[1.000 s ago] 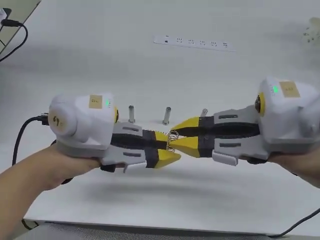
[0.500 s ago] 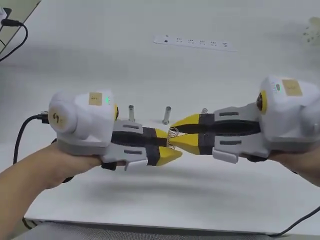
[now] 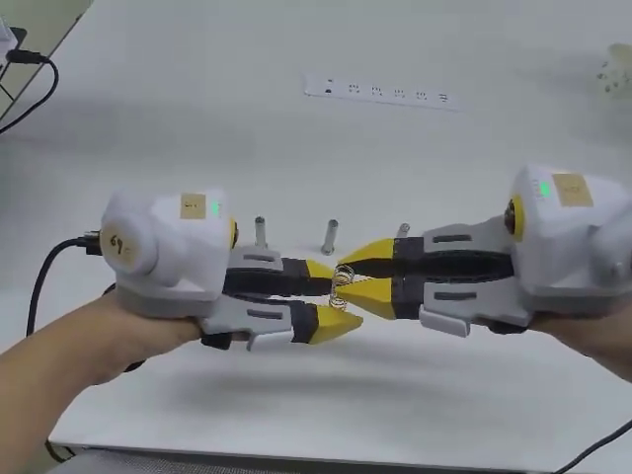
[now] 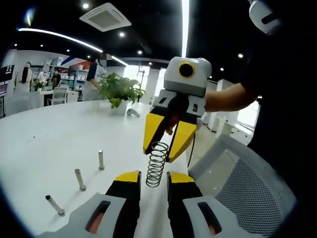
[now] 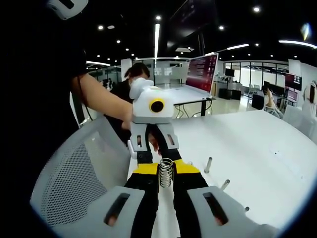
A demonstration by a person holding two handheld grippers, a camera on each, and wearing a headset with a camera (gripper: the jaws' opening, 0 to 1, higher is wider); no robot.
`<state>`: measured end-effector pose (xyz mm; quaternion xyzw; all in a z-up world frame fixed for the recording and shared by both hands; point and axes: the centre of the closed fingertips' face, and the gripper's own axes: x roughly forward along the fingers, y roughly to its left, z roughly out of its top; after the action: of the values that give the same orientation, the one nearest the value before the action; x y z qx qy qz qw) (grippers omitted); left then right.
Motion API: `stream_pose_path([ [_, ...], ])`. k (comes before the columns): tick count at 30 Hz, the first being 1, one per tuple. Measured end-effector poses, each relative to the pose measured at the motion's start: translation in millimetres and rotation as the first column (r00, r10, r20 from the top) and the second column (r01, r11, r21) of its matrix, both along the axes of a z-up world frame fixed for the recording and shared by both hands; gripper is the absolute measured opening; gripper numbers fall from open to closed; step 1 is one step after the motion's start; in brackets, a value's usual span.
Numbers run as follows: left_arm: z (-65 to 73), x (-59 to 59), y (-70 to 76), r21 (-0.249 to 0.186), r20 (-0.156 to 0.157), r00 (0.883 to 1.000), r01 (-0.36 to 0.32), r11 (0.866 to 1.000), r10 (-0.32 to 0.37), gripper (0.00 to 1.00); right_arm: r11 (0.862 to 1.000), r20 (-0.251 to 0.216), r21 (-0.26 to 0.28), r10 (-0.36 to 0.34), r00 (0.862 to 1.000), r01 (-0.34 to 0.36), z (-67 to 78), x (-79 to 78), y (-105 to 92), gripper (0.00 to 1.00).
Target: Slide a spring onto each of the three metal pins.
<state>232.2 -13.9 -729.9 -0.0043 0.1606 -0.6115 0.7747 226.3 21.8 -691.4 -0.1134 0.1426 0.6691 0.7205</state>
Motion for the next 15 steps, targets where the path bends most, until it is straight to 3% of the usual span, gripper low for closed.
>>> stream_pose_path([
  [9, -0.5, 2.8, 8.9, 0.009, 0.011, 0.999, -0.031, 0.999, 0.031, 0.16, 1.000, 0.006, -0.005, -0.003, 1.000, 0.003, -0.9, 0.9, 0.0, 0.07],
  [15, 0.1, 4.2, 12.5, 0.008, 0.009, 0.998, -0.059, 0.998, 0.059, 0.25, 1.000, 0.014, -0.007, -0.013, 1.000, 0.013, 0.1, 3.5, -1.2, 0.07],
])
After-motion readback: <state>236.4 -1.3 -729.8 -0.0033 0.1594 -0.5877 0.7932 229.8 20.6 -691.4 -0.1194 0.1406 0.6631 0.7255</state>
